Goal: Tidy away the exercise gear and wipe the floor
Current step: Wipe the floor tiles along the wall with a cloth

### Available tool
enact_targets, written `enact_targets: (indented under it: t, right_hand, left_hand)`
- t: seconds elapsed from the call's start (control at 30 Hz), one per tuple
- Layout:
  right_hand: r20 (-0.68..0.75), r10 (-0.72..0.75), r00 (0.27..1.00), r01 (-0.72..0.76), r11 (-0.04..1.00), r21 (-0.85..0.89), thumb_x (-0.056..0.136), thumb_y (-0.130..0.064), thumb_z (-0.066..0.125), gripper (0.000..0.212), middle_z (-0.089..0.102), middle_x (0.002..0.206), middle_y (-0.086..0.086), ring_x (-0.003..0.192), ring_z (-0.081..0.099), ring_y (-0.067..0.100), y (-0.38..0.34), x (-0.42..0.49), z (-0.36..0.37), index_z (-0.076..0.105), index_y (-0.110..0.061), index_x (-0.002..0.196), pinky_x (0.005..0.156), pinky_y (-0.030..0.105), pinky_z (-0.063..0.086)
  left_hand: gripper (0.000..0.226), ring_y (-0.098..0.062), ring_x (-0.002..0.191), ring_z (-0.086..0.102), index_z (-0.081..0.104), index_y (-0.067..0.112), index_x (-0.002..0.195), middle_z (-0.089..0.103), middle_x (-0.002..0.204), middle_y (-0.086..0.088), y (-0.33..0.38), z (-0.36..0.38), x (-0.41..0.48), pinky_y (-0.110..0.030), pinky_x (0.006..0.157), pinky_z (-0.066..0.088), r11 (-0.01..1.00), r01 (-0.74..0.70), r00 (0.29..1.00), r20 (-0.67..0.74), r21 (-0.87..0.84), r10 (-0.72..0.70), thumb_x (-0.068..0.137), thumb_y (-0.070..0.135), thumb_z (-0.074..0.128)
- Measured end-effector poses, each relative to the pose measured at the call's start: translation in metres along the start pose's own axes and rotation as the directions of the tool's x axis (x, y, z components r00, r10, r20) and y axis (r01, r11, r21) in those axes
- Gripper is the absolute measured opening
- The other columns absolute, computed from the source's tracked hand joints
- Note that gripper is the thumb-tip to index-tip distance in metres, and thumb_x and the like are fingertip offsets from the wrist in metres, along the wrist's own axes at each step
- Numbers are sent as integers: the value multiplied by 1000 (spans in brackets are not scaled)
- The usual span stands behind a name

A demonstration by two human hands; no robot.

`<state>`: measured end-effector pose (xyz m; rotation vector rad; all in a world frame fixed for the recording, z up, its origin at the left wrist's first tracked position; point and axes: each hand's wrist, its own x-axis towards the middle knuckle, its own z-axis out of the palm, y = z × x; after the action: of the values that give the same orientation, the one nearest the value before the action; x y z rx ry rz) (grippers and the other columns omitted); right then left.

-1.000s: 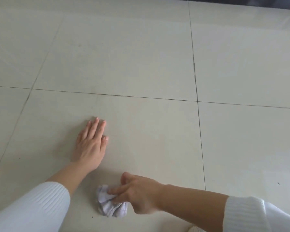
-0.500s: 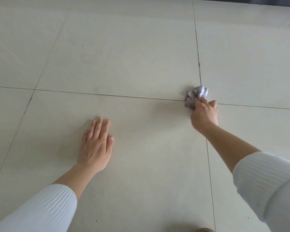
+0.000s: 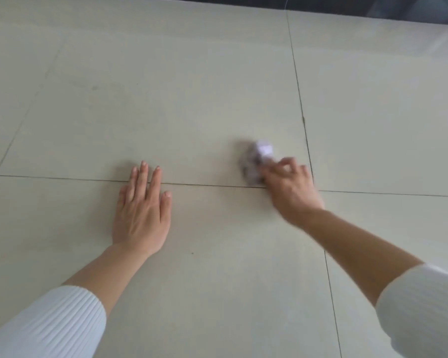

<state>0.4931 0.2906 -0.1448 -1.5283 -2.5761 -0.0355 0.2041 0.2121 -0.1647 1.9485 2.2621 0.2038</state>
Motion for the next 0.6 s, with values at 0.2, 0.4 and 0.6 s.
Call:
enact_targets:
  t: [0.2,0.4,0.6]
  right_hand:
    - [37,647,761,-648,761,18,92,-9,37,46,31,151,1,111,32,30,43,58,11,44,-17,137,82,36,24]
    - [-87,71,994,-48,969,241,84,-11,52,37,53,138,1,96,45,29,-46,59,26,64,-15,119,73,35,38]
    - [15,-405,914,390,889,241,81,-5,49,47,57,135,-2,96,50,28,-3,77,21,64,-19,123,74,35,46]
  left_hand:
    - [68,-23,148,6,22,15,151,10,160,-8,-7,6,43,-43,119,10,998,47,998,-34,-38,-48,93,46,7]
    - [66,-28,147,9,26,12,150,14,159,-13,0,5,103,-45,118,9,988,109,986,-112,-113,-122,93,43,14]
    - [61,-32,144,21,37,8,144,27,154,-18,6,8,127,-46,116,16,966,221,950,-196,-133,-244,93,38,24]
